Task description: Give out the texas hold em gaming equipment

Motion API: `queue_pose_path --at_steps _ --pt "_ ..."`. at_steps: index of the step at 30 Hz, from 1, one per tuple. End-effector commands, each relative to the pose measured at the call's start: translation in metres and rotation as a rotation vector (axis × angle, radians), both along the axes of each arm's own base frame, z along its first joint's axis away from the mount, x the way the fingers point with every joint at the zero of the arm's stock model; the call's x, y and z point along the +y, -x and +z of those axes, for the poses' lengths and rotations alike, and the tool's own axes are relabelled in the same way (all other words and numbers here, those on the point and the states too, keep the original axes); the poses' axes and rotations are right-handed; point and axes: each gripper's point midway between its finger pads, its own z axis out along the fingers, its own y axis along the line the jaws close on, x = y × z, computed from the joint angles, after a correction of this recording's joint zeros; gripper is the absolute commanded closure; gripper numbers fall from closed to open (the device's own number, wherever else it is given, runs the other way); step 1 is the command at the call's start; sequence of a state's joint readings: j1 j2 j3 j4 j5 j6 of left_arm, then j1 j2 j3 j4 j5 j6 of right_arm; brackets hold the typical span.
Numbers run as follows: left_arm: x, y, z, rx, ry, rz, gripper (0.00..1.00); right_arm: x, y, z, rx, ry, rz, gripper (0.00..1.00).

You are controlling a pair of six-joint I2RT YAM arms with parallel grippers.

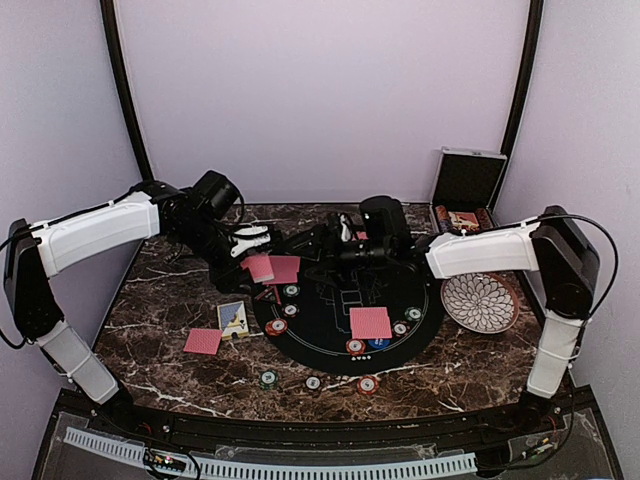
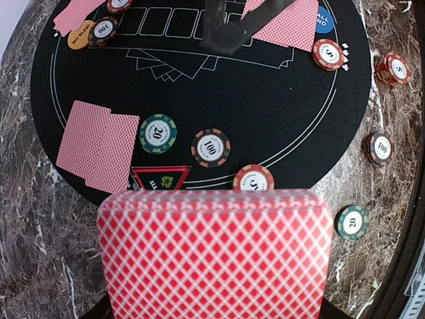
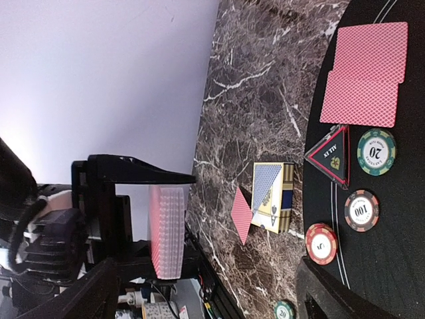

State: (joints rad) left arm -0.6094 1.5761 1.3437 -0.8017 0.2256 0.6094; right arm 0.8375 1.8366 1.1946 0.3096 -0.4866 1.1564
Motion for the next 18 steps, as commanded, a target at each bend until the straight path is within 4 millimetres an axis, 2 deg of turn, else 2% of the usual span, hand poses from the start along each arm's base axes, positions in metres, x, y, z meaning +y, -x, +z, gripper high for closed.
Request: queue_pose_path --at_steps 1,10,18 --pt "-0.011 -0.005 0.022 -0.028 0.051 -0.012 1.0 0.016 0.002 -0.004 -0.003 -0.01 0.089 0.1" --pt "-0.015 -0.005 0.023 -0.018 0.055 -0.017 1.0 0.04 0.01 0.004 0.002 -0.088 0.19 0.16" --pt "-0.015 -0.004 0.021 -0.016 0.049 -0.02 1.0 0.037 0.012 -0.001 0.019 -0.079 0.182 0.17"
